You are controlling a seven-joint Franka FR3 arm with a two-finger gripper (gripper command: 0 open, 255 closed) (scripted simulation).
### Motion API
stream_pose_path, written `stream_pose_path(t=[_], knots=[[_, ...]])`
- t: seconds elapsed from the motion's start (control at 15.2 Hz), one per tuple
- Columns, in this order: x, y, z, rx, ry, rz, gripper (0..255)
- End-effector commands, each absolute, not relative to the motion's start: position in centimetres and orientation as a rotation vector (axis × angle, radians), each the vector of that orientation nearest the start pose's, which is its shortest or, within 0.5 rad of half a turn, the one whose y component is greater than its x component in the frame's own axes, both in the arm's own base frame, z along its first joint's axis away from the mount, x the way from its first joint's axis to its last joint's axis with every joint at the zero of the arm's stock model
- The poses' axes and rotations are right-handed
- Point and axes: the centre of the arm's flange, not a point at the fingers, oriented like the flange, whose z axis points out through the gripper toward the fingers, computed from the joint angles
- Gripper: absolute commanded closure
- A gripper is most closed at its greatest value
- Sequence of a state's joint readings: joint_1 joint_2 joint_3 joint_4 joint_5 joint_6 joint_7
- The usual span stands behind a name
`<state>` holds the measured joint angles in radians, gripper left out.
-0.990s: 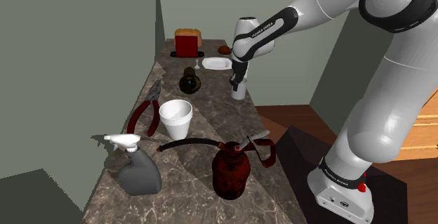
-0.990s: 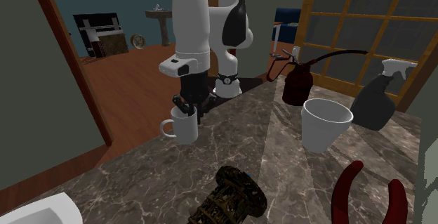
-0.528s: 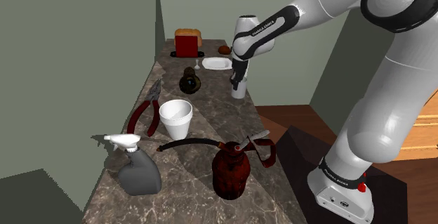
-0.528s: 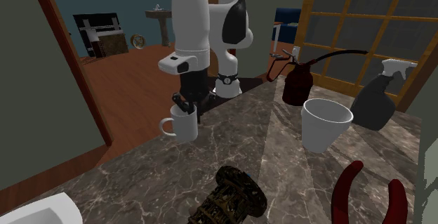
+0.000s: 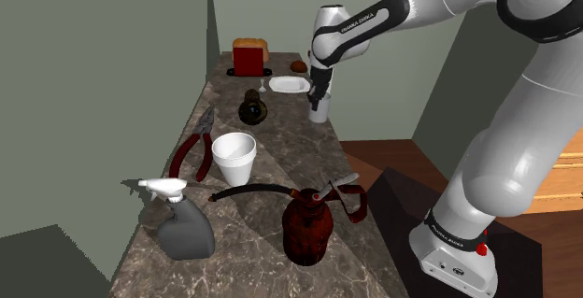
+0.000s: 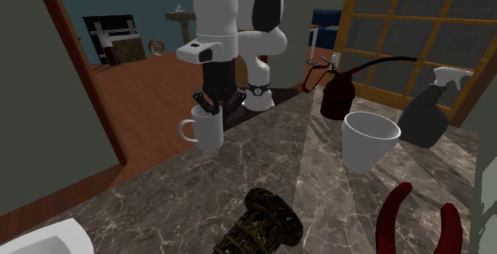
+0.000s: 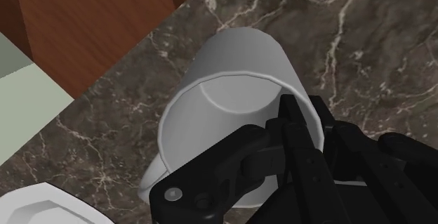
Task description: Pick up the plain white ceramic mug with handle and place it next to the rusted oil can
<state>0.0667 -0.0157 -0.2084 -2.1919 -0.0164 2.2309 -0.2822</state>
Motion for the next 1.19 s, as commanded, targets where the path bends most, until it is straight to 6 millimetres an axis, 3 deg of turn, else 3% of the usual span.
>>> stream_pose_path(t=[0.0,1.12], knots=[[53.0,-7.6,40.7,-3.153,-0.237,-0.080,255],[53.0,-7.6,49.7,-3.153,-0.237,-0.080,255]])
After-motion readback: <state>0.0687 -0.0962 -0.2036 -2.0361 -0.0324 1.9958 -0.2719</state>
